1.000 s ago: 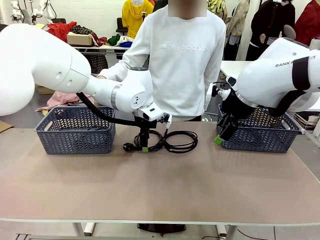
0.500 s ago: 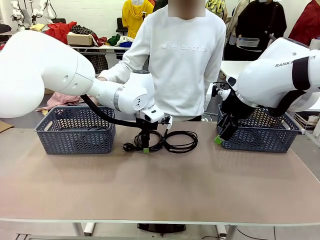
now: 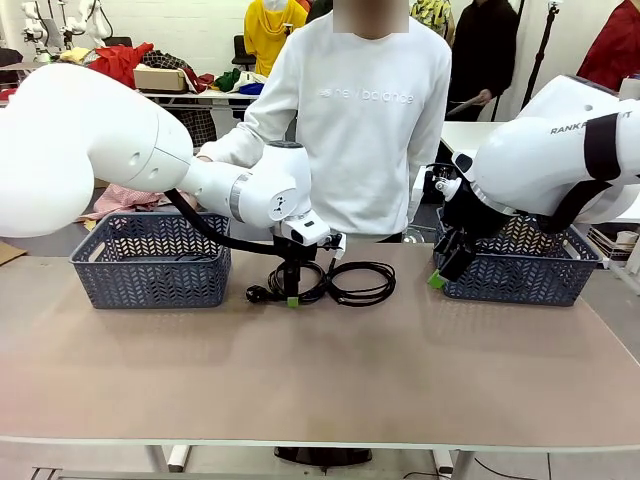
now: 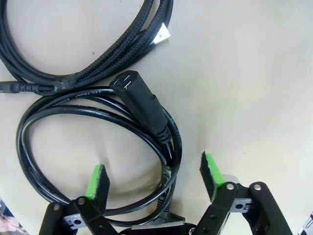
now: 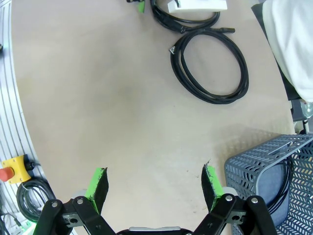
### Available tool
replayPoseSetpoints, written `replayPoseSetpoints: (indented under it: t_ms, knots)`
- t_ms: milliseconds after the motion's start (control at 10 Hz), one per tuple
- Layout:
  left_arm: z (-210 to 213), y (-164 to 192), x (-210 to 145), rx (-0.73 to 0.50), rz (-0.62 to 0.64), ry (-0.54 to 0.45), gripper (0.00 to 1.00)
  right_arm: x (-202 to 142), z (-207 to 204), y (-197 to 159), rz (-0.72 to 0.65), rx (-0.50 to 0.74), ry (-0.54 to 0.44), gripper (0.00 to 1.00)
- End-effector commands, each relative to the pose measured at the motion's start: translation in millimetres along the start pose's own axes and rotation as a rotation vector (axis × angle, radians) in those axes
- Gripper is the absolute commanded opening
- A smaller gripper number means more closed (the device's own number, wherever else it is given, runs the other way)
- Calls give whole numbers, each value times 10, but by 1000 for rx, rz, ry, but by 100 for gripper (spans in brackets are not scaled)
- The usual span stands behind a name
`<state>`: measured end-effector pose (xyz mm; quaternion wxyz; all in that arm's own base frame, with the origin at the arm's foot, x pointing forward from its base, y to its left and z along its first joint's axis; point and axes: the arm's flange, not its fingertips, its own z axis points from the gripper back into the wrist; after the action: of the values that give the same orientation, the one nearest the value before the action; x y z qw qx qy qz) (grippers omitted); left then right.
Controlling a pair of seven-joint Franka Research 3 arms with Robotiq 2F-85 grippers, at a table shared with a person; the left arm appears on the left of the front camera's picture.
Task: Organize the cables according to human instructions.
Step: Pick up a bundle of cables and place it in the basket indicated by the human.
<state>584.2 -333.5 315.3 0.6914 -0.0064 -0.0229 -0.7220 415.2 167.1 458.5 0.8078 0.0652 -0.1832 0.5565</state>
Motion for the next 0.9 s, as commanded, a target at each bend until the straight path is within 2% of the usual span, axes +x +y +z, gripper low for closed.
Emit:
replayPoseSetpoints:
  t_ms: [0,100,200,300,400,500,600,700,800]
  knots:
    - [12,43,19,1,19,44,81,5,-1,10,3,-1,0,100]
    - [11,44,16,1,20,44,61,5,-1,10,3,-1,0,100]
    - [9,48,12,-2,22,42,76,5,-1,10,3,-1,0,100]
    - [11,48,8,-5,22,37,42,5,-1,10,3,-1,0,100]
    - [18,43,4,-2,24,35,57,5,-1,10,3,-1,0,100]
    - [20,43,-2,-1,23,37,23,5,-1,10,3,-1,0,100]
    - [19,42,-5,-3,20,38,38,5,-1,10,3,-1,0,100]
    - [21,42,-13,-3,20,40,4,5,-1,10,3,-1,0,100]
    - [19,48,-21,-5,21,37,18,5,-1,10,3,-1,0,100]
